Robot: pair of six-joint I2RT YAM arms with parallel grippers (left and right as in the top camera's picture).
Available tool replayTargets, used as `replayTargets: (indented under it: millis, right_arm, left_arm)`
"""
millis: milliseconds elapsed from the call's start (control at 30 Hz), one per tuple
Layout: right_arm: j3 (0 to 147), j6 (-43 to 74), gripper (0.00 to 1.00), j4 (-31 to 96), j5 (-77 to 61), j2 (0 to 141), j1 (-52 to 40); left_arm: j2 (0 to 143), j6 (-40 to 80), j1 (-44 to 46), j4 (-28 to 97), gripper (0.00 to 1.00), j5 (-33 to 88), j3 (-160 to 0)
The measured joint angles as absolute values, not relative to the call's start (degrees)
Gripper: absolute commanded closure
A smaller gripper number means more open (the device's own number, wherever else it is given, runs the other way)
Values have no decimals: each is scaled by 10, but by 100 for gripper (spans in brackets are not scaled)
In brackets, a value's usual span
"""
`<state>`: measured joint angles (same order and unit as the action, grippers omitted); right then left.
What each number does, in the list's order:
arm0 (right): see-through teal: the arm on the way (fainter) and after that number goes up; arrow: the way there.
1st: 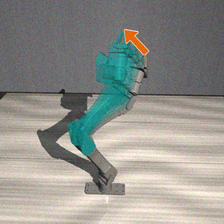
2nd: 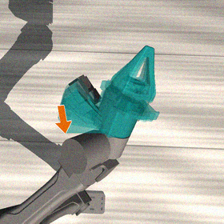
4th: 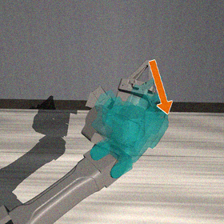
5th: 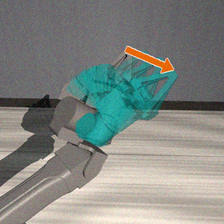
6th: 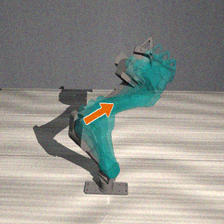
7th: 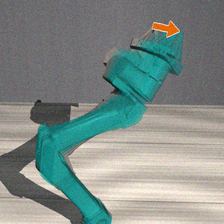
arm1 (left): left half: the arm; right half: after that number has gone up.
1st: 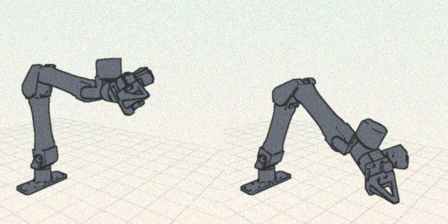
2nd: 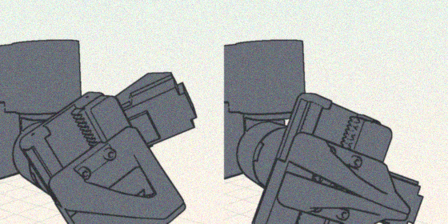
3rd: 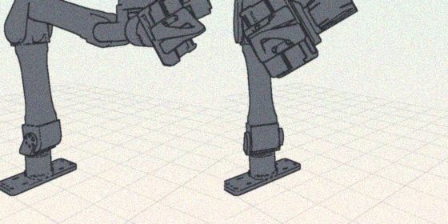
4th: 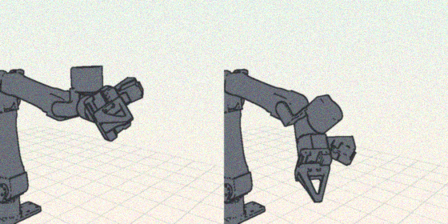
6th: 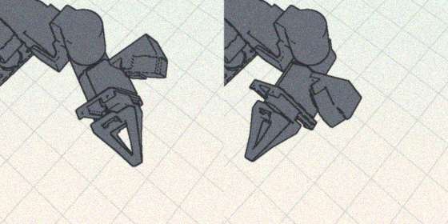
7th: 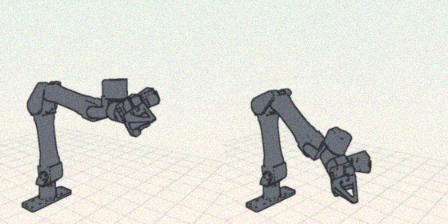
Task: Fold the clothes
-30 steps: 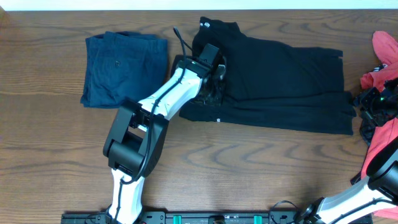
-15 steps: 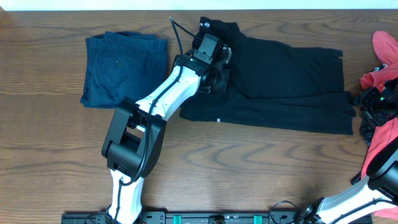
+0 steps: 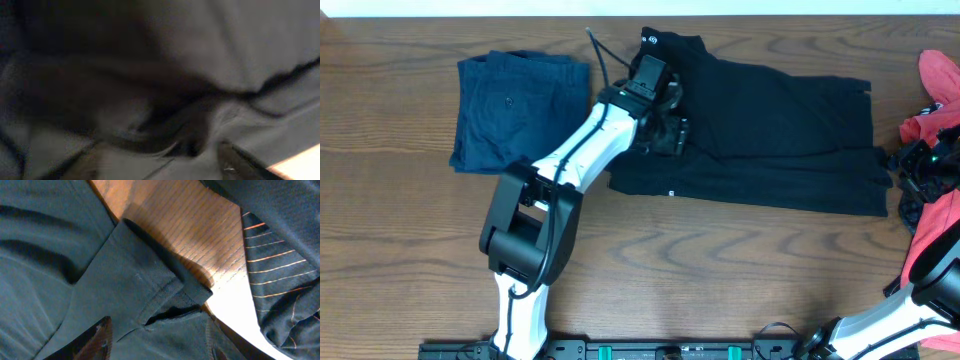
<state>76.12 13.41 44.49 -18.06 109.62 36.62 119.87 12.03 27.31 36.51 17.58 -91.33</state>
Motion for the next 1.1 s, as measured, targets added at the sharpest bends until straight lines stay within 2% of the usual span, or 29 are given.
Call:
replayTargets:
  millis: [67,133,1033,1067,1100]
  right_arm:
    - [761,134,42,444,-181,1096,366]
    - [761,134,42,443,-181,1096,366]
    - [761,134,41,441,-181,1096,366]
    - [761,134,41,441,-181,1096,366]
    - [761,134,41,441,-181,1096,366]
  left_arm:
    - [1198,112,266,387,79,176,-913]
    - [1198,109,262,386,94,174,-911]
    - [1237,91,299,328,94,150,-891]
    - [1237,91,298,333,94,149,-892]
    - [1237,91,298,344,89,148,-893]
